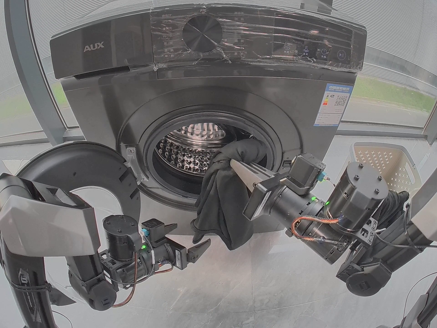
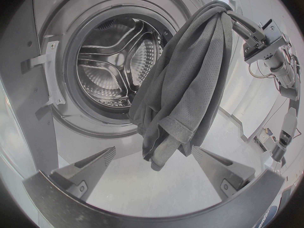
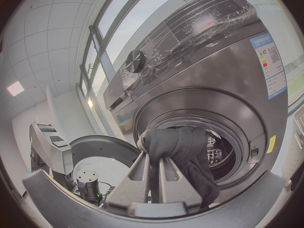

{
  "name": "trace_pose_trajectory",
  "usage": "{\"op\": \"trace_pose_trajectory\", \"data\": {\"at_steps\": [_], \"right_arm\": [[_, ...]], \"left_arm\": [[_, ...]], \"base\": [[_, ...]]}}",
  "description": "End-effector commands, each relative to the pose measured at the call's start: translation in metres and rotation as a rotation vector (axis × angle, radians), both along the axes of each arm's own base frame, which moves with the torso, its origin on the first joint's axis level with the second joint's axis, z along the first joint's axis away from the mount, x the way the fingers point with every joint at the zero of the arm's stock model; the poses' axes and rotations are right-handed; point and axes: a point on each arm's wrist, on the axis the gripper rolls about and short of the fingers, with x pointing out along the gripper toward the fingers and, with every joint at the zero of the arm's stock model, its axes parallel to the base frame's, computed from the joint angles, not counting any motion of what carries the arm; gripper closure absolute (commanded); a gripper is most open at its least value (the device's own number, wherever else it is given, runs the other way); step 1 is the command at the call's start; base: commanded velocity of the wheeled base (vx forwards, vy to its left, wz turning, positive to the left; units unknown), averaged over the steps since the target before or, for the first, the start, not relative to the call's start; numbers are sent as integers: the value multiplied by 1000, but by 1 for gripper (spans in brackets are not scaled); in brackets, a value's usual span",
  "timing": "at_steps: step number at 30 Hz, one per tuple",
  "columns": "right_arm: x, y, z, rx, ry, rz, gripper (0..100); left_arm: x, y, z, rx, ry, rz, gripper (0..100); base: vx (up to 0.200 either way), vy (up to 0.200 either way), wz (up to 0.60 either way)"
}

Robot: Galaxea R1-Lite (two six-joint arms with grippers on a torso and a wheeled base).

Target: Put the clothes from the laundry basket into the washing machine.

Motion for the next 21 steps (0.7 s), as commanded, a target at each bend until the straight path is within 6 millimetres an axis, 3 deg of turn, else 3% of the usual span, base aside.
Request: {"op": "trace_pose_trajectory", "data": {"at_steps": [1,13,21], "right_arm": [[-1,1,0,1,-1,4,100],[-2,2,1,2,-2,9,100],[-2,2,1,1,-3,8,100]], "left_arm": [[2,-1,-2,0,0,0,0],[15,-8,-10,4,-16,6,0],[24,-14,-3,-23,-59,-1,0]], "base": [[0,0,0],[0,0,0],[0,0,0]]}}
